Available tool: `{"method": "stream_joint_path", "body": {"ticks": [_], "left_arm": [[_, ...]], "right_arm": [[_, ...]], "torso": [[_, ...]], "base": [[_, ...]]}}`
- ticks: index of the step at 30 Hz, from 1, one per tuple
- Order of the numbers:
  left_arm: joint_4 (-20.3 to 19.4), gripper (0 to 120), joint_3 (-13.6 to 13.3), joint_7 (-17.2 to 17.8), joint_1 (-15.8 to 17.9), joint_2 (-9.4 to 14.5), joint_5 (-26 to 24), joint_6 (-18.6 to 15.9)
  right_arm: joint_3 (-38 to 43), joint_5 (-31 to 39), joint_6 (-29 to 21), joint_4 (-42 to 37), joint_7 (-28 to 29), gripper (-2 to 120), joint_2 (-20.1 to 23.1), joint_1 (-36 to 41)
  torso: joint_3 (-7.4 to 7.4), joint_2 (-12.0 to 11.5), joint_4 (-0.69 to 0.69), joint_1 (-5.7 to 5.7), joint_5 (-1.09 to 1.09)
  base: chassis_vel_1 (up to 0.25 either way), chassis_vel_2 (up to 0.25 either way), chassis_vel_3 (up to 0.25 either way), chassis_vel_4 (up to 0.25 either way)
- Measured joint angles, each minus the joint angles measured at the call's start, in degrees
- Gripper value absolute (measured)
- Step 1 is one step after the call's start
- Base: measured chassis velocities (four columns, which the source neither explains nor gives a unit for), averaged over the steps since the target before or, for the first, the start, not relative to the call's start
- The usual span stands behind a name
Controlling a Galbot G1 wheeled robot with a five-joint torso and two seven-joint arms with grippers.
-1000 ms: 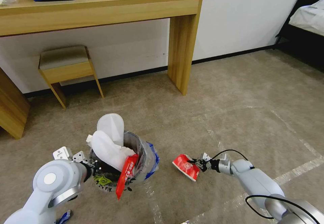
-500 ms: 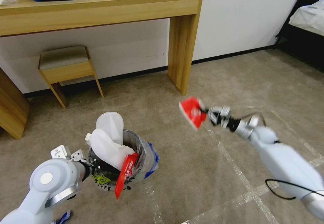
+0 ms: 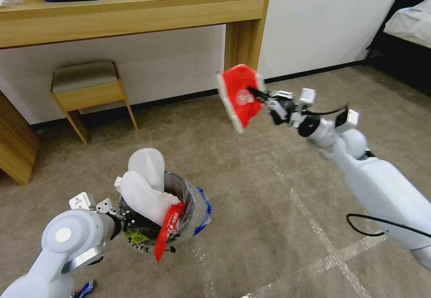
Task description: Pick up the trash bin and place the garbage on the floor into it.
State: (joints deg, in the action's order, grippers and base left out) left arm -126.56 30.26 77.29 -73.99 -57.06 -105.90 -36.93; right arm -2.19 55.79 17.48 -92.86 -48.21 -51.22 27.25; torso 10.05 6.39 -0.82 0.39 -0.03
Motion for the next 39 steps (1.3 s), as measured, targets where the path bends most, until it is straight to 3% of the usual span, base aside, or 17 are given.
{"method": "stream_joint_path", "body": {"ticks": [2,13,39], "left_arm": [[0.12,0,-0.21,0.00,0.30,-0.24,-0.01,0.10],[0.18,0,0.09,-0.06,0.17,-0.30,-0.15,0.16],[0.17,0,-0.30,-0.17,0.58,-0.44,-0.55,0.11]], "right_arm": [[-6.92,-1.87,-0.15,0.59,0.13,0,-3.10,-1.76],[-19.51,-6.58,1.10,5.23,-0.93,0,-8.77,-4.19],[-23.81,-13.16,3.53,14.30,-4.24,0,-16.26,0.08]], "torso": [[0.01,0.00,0.02,0.00,0.01],[0.00,0.00,0.02,0.00,0.00],[0.01,-0.01,0.00,0.00,0.02]], "base": [[0.000,0.000,0.000,0.000],[0.000,0.000,0.000,0.000],[0.000,0.000,0.000,0.000]]}}
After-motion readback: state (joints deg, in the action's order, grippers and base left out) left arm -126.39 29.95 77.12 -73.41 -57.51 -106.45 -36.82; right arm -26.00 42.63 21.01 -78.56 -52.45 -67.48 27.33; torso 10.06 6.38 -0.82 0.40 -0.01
